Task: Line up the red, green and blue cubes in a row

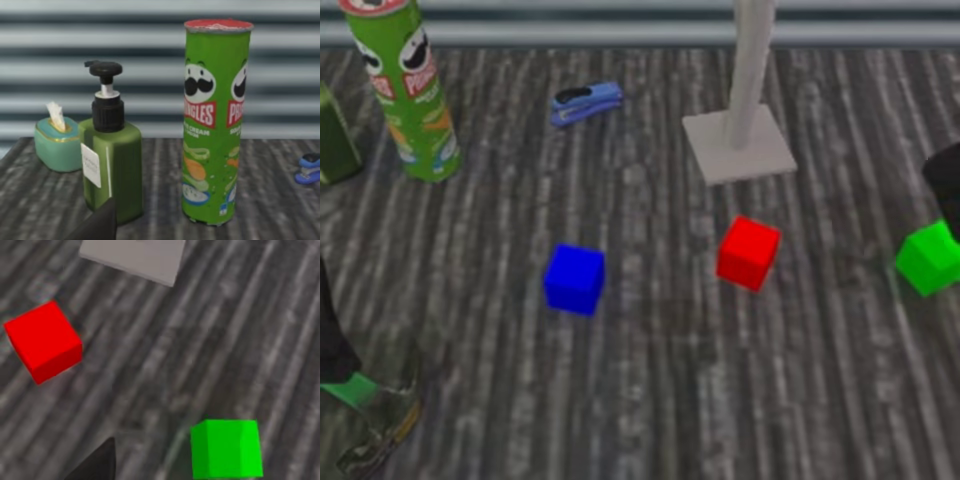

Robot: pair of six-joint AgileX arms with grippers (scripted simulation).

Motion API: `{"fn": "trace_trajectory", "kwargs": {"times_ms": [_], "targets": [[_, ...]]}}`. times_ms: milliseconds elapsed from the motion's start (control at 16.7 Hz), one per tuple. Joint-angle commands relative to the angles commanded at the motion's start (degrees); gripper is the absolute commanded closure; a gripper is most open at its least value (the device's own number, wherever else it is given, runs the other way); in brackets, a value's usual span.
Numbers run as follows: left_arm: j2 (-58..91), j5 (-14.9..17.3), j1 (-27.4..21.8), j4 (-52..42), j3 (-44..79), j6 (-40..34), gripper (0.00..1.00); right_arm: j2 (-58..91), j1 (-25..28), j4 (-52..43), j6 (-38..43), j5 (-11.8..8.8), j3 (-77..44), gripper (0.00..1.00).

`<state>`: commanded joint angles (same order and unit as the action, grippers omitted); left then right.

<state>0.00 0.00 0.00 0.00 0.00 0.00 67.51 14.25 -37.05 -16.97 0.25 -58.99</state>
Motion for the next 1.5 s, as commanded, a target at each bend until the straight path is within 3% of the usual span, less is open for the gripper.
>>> {"fn": "trace_trajectory", "kwargs": {"times_ms": [420, 780, 1320, 1500], "targets": [[0.0, 0.0, 0.0, 0.0, 0.0, 0.0, 0.00, 42.9, 8.6, -22.6, -10.2, 0.0, -34.8, 0.00], [0.0, 0.0, 0.0, 0.0, 0.0, 0.0, 0.00, 63.6, 13.3, -33.8, -15.7, 0.0, -54.9, 0.00], [0.0, 0.0, 0.0, 0.0, 0.0, 0.0, 0.00, 67.3, 13.9, -35.3, -16.7, 0.0, -58.2, 0.00], [0.0, 0.0, 0.0, 0.0, 0.0, 0.0, 0.00, 68.4, 14.1, -31.3, -16.8, 0.0, -55.1, 0.00]]}}
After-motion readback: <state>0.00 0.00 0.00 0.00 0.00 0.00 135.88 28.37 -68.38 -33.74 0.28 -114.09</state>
